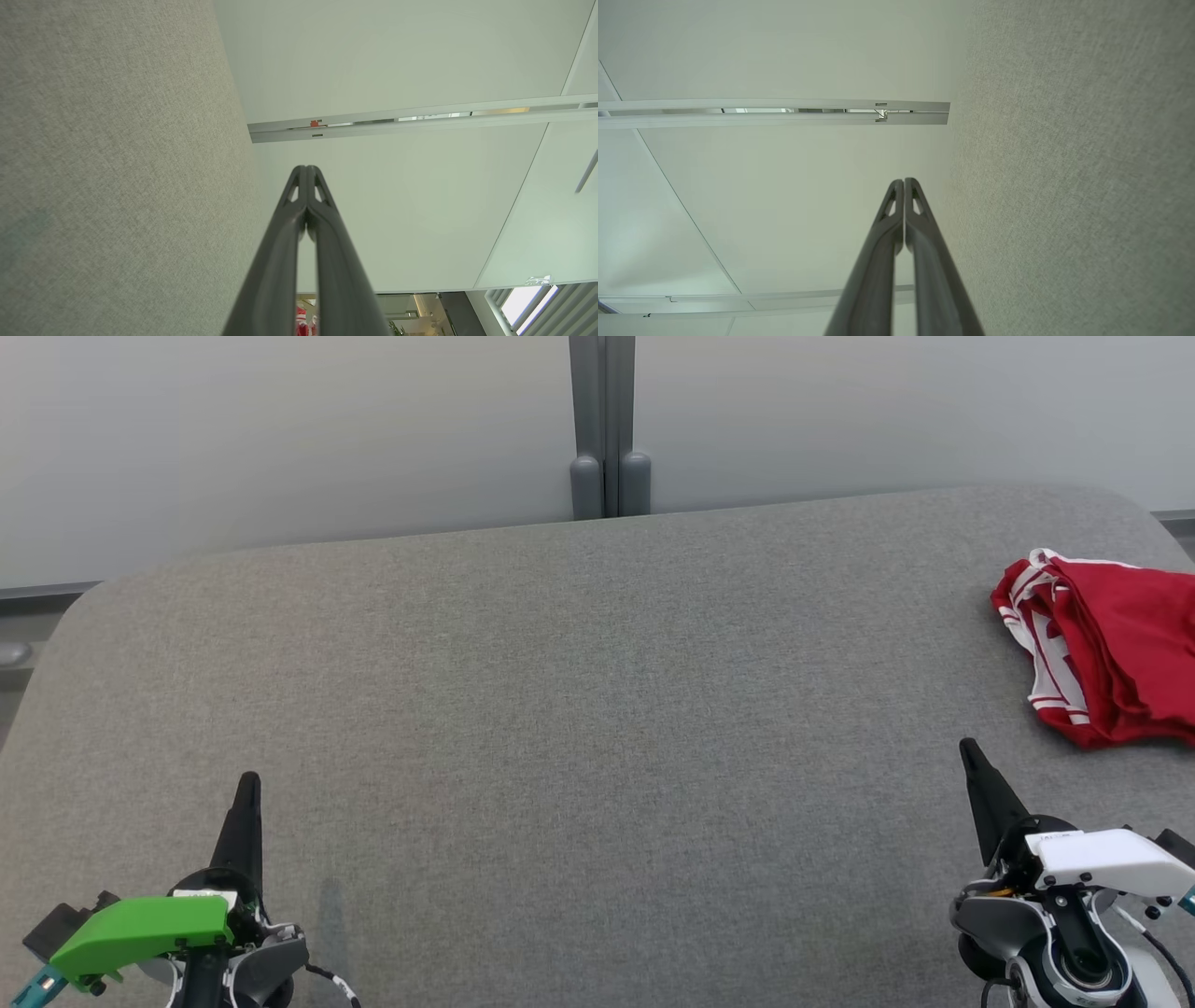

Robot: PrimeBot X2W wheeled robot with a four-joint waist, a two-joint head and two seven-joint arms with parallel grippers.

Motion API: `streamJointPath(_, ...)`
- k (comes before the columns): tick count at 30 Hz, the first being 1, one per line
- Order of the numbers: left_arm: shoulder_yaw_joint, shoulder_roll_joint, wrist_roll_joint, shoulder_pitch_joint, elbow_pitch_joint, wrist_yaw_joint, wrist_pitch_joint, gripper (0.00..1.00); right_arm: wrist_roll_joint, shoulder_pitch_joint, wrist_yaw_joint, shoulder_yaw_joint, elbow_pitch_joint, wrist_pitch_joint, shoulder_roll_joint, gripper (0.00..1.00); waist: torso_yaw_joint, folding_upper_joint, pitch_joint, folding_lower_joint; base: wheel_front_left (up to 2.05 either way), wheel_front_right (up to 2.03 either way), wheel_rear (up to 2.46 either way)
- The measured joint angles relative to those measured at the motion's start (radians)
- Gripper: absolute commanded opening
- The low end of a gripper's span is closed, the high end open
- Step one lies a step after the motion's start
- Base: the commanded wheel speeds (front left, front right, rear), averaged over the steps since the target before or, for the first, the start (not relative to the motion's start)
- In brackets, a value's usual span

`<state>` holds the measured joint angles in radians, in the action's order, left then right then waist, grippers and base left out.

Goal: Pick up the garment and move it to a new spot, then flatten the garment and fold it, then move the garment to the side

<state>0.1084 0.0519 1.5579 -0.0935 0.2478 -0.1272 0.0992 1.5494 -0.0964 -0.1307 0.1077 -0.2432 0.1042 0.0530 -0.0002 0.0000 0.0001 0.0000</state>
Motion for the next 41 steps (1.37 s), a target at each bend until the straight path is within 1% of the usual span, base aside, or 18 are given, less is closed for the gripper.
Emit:
streamJointPath(9,0.005,-0.002,0.052,-0.009,-0.001,0.0,0.015,0.0,0.059,-0.009,0.0,0.006,-0.001,0.009,-0.003,0.0,0.0,0.0,0.003,0.0,0.0,0.0,0.0)
streamJointPath(41,0.005,-0.002,0.053,-0.01,-0.001,0.0,0.015,0.0,0.06,-0.009,0.0,0.007,-0.001,0.009,-0.004,0.0,0.0,0.0,0.003,0.0,0.0,0.0,0.0)
